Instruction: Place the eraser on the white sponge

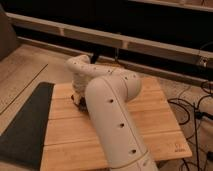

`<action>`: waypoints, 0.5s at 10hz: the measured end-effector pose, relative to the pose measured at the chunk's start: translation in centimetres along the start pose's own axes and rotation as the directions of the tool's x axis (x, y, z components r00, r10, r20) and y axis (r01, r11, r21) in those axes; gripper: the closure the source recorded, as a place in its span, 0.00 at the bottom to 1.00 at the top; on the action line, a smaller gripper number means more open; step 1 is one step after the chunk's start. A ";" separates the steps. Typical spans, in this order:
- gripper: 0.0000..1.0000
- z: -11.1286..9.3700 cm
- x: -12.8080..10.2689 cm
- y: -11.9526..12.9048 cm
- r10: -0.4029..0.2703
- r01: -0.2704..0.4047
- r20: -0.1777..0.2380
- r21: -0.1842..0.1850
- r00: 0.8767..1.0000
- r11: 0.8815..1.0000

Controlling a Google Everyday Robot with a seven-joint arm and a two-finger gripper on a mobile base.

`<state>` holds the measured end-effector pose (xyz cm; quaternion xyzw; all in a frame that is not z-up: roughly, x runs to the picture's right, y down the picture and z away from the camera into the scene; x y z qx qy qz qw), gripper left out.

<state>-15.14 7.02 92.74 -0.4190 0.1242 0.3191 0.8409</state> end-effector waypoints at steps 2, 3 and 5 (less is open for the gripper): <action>0.40 0.0 0.0 0.0 0.000 0.000 0.000 0.000 1.000 1.000; 0.32 0.0 0.0 0.0 0.000 0.000 0.000 -0.001 1.000 1.000; 0.20 0.0 0.0 0.0 0.000 0.000 0.000 0.000 1.000 1.000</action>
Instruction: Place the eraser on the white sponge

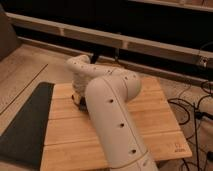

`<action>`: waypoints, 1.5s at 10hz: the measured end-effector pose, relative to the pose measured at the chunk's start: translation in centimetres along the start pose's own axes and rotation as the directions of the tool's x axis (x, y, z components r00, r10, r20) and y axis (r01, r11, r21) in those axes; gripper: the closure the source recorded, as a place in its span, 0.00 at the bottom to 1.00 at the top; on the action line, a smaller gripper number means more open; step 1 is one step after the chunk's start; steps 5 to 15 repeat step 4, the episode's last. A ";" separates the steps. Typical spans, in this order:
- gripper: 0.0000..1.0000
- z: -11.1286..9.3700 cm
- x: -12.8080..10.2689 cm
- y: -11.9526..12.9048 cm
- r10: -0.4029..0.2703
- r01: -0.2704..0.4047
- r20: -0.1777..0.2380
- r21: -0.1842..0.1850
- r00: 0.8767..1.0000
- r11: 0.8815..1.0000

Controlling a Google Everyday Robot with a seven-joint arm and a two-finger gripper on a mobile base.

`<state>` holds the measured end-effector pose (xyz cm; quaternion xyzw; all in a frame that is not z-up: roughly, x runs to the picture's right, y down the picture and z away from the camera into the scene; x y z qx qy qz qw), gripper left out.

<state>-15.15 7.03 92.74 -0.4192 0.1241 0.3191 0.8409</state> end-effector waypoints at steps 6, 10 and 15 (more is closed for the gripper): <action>0.20 0.0 0.0 0.1 0.000 0.000 0.001 -0.004 1.000 1.000; 0.20 0.0 0.0 0.1 0.000 0.000 0.001 -0.004 1.000 1.000; 0.20 0.0 0.0 0.1 0.000 0.000 0.001 -0.004 1.000 1.000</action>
